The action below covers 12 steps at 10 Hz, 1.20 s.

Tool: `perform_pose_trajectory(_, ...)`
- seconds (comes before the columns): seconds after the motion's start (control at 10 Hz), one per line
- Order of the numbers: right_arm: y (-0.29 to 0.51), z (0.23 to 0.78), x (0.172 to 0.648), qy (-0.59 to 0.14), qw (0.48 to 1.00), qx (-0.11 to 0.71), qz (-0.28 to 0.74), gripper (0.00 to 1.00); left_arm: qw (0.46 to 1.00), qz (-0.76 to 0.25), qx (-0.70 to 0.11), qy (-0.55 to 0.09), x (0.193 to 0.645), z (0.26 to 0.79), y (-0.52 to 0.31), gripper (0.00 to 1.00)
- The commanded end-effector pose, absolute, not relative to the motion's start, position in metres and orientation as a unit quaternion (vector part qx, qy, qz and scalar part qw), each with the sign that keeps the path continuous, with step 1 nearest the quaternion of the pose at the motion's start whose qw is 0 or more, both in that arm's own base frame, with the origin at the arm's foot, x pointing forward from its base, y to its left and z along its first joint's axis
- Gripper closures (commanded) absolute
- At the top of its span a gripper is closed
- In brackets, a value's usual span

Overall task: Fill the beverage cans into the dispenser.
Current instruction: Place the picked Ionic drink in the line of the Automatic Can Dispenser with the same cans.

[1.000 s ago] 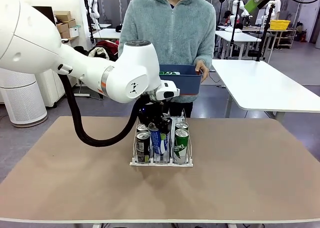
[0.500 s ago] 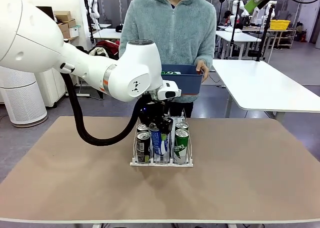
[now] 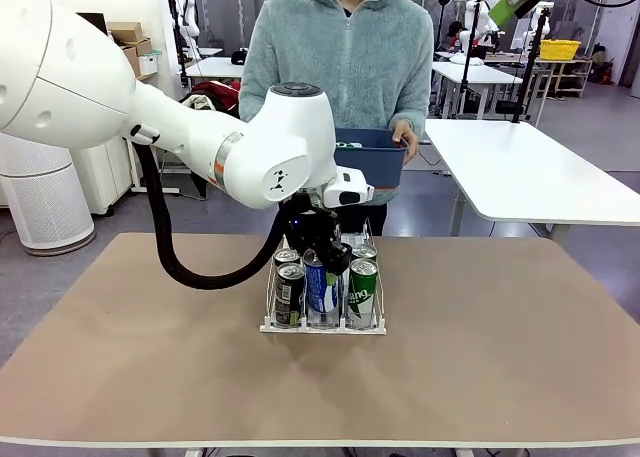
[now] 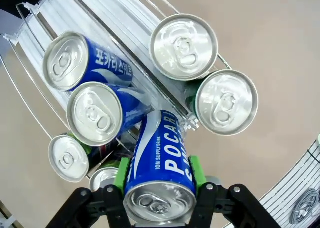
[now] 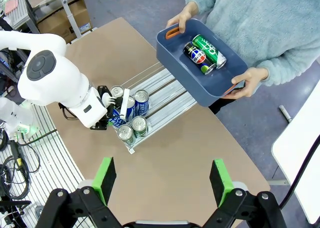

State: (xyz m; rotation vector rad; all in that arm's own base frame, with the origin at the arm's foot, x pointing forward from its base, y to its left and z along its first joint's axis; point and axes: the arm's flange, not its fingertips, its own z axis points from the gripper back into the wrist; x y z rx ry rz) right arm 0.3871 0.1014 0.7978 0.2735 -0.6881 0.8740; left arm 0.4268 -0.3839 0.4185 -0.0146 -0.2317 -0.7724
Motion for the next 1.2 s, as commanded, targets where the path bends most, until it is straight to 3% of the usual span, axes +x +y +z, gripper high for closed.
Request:
perform_pose_trajectory(0.0, 0.100, 0.796, 0.387, -0.326, 0.838, 0.131, 0.417, 0.00, 0.917, -0.384, 0.004, -0.108, 0.434, 0.402, -0.390, 0.43)
perform_pose_trajectory(1.0, 0.100, 0.796, 0.387, -0.326, 0.838, 0.131, 0.417, 0.00, 0.917, -0.390, -0.008, -0.081, 0.437, 0.385, -0.391, 0.43)
perform_pose_trajectory(1.1, 0.100, 0.796, 0.387, -0.326, 0.838, 0.131, 0.417, 0.00, 0.919, -0.388, -0.010, -0.075, 0.436, 0.386, -0.390, 0.23)
